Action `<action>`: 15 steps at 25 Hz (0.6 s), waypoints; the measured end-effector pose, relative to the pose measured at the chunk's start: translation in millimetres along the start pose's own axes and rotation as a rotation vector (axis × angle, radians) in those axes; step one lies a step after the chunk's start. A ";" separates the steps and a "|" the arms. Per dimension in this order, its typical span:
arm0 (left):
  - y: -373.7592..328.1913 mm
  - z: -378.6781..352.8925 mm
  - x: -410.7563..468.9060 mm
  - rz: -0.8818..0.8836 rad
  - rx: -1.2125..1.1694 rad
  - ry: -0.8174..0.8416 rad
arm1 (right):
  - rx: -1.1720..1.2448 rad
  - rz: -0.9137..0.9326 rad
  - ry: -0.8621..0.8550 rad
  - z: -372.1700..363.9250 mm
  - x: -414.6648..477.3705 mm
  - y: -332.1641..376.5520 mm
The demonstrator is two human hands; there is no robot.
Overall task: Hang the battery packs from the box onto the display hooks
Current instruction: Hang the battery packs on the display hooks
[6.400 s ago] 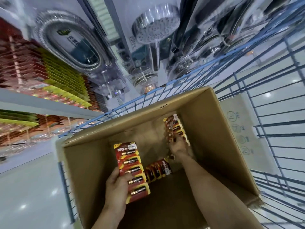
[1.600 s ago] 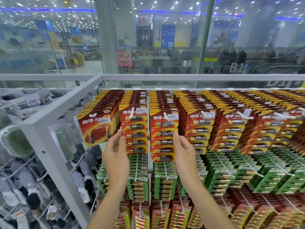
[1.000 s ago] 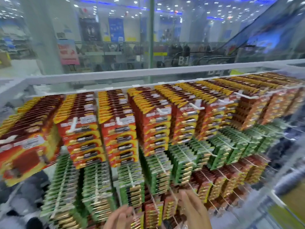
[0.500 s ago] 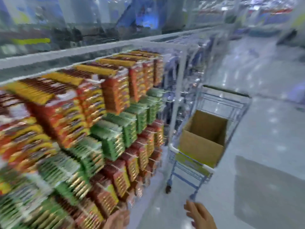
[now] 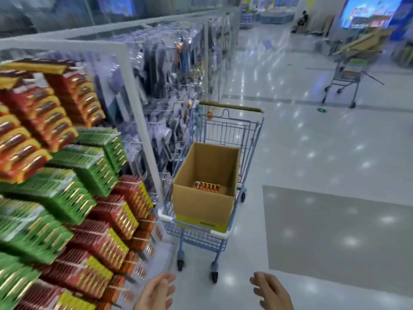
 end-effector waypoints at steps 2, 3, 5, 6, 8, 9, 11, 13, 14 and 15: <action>7.5 -25.1 24.2 -0.072 0.273 0.044 | -0.006 0.009 -0.063 9.3 21.2 11.8; 2.1 -38.5 37.7 -0.096 0.251 0.068 | 0.000 0.008 -0.087 12.1 37.0 14.0; -16.3 -58.6 71.1 -0.018 0.253 0.009 | 0.004 -0.010 -0.084 9.0 58.8 21.6; -25.3 -68.0 83.5 -0.035 0.207 -0.040 | 0.003 -0.031 -0.089 5.9 69.3 28.1; -41.8 -80.6 112.8 -0.062 0.117 -0.107 | -0.004 -0.042 -0.102 -2.4 99.8 39.1; -48.0 -87.1 130.0 -0.054 0.078 -0.139 | -0.010 -0.034 -0.109 -7.9 115.7 45.5; -64.7 -97.1 168.3 -0.054 0.060 -0.177 | 0.004 -0.050 -0.118 -22.3 145.3 60.8; -86.9 -103.0 206.2 -0.066 0.074 -0.230 | 0.013 -0.045 -0.139 -40.2 174.5 82.6; -99.6 -106.9 224.1 -0.086 0.072 -0.227 | -0.006 -0.049 -0.137 -50.7 186.4 95.9; -112.2 -110.6 240.3 -0.105 0.066 -0.227 | -0.017 -0.045 -0.141 -60.9 199.9 107.4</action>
Point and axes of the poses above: each hand's wrist, its own x-axis towards the middle knuckle, its own z-axis out of the back of the hand, y = z × x, the point moved 3 cm from there along x, towards the middle knuckle, and after that the axes turned 9 degrees about x, right-handed, at the moved point
